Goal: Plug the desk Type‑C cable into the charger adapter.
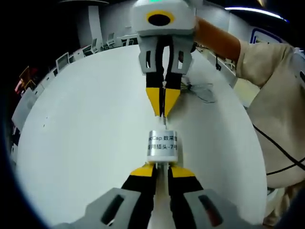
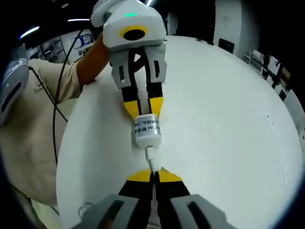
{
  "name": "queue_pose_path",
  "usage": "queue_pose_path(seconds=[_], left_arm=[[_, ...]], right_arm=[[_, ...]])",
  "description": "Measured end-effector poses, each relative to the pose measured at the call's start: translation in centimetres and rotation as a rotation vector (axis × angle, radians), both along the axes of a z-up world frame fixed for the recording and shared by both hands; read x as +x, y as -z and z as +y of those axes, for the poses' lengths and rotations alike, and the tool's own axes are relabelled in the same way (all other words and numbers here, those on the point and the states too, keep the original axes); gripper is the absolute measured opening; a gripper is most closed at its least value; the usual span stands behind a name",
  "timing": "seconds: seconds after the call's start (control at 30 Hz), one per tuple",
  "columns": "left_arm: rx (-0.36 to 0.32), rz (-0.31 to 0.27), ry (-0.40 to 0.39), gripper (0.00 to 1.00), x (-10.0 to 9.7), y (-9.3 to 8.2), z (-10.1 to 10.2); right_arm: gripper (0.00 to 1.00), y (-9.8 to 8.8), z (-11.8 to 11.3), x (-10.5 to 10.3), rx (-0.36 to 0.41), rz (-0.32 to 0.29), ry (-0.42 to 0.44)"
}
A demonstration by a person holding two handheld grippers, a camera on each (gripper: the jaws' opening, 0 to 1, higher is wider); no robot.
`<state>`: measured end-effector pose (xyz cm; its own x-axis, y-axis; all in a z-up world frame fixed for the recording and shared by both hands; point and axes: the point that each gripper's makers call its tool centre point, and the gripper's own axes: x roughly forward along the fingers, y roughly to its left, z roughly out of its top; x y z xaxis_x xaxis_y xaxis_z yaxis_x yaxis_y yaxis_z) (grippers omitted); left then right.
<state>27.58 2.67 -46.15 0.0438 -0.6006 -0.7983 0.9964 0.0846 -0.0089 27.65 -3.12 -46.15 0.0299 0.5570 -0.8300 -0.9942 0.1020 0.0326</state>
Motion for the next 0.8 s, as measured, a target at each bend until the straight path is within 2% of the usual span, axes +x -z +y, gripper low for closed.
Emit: queue_pose_path(seconds=[0.17,0.33,0.8], left_arm=[[0.001,-0.001,-0.011,0.11,0.01,0.00,-0.08],[0.002,-0.002,-0.009,0.11,-0.06,0.01,-0.02],[-0.008,0.004,-0.008,0.11,-0.09,-0.01,-0.01]], right_arm=[[0.04,-0.03,0.45,-0.15,0.001,-0.019,-0.011],[0.05,0.20,0.74,-0.57,-0.011,-0.075,-0.060],[0.10,0.24,1.03,-1.02,-0.020,-0.090,-0.051]])
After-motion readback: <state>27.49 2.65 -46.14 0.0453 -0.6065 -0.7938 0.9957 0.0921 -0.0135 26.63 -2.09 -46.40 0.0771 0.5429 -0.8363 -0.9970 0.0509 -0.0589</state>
